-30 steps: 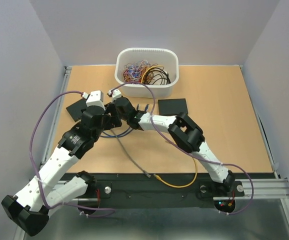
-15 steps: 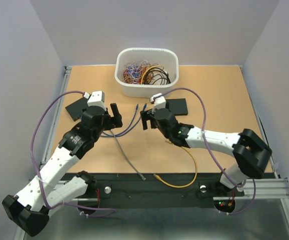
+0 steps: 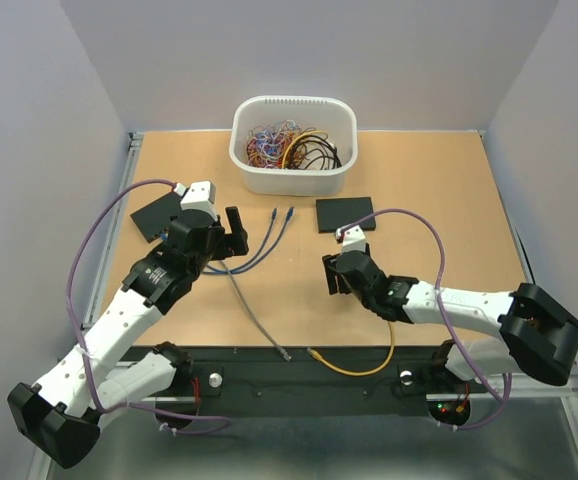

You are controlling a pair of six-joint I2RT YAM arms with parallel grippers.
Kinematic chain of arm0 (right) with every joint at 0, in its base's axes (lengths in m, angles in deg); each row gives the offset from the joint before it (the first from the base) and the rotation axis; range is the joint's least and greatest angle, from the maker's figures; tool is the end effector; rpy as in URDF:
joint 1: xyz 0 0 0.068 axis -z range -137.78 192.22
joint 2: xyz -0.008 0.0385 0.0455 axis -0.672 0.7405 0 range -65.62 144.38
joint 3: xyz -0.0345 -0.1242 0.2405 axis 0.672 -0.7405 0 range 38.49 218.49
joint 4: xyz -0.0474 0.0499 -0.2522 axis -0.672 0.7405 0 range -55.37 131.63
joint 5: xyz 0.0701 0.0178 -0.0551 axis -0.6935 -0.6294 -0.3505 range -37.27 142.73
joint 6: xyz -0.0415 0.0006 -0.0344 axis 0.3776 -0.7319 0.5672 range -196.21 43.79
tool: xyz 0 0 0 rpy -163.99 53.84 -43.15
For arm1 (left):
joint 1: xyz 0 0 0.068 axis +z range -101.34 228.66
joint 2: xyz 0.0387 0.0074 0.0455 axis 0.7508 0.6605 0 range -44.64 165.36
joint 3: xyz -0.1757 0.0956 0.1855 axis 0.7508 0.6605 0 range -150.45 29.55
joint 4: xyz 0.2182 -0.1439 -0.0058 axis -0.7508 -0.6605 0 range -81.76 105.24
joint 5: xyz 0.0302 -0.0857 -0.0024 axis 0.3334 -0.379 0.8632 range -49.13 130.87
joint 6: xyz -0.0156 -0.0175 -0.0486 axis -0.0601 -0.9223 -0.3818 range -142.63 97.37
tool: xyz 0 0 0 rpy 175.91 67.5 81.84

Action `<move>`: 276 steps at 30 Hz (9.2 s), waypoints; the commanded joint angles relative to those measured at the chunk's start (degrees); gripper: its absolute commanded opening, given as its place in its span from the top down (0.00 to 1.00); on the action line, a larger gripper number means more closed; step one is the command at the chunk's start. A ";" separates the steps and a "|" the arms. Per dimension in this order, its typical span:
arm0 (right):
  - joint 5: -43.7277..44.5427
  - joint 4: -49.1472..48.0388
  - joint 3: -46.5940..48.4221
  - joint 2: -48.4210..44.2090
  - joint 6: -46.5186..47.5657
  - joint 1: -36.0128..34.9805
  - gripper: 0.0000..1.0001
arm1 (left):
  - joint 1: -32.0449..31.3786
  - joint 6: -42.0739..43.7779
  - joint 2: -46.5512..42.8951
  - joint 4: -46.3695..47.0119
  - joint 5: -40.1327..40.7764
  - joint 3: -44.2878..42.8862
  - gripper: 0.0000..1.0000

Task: Insert the plug into the switch port

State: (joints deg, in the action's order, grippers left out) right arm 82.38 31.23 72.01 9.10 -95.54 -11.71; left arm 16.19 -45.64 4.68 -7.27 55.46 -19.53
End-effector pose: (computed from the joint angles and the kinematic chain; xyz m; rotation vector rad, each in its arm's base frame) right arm 0.1656 0.1974 0.1877 -0.3678 2.1053 0.1692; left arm 0.1678 -0.0961 0.3308 -0.0047 1.9741 -0.3862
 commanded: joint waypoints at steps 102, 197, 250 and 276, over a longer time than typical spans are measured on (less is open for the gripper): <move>-12.15 10.34 18.50 21.16 -3.78 38.54 1.00 | -1.11 -7.58 51.04 44.12 -21.62 -9.10 0.09; -24.90 13.24 0.94 -3.61 -7.91 24.15 0.99 | -15.27 -2.92 22.75 25.02 -3.84 0.47 0.01; -18.49 3.84 6.47 9.48 -6.86 6.47 1.00 | -6.73 -5.12 50.43 52.82 -21.62 4.69 0.15; -19.19 1.99 9.37 11.68 -5.10 5.33 0.99 | -8.05 -4.77 52.55 53.26 -21.80 4.43 0.16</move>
State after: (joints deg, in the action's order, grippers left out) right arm 63.30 36.70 78.22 20.23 -102.01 -5.61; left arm 8.85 -50.73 56.49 46.26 34.37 -15.77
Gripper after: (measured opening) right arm 0.191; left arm 0.843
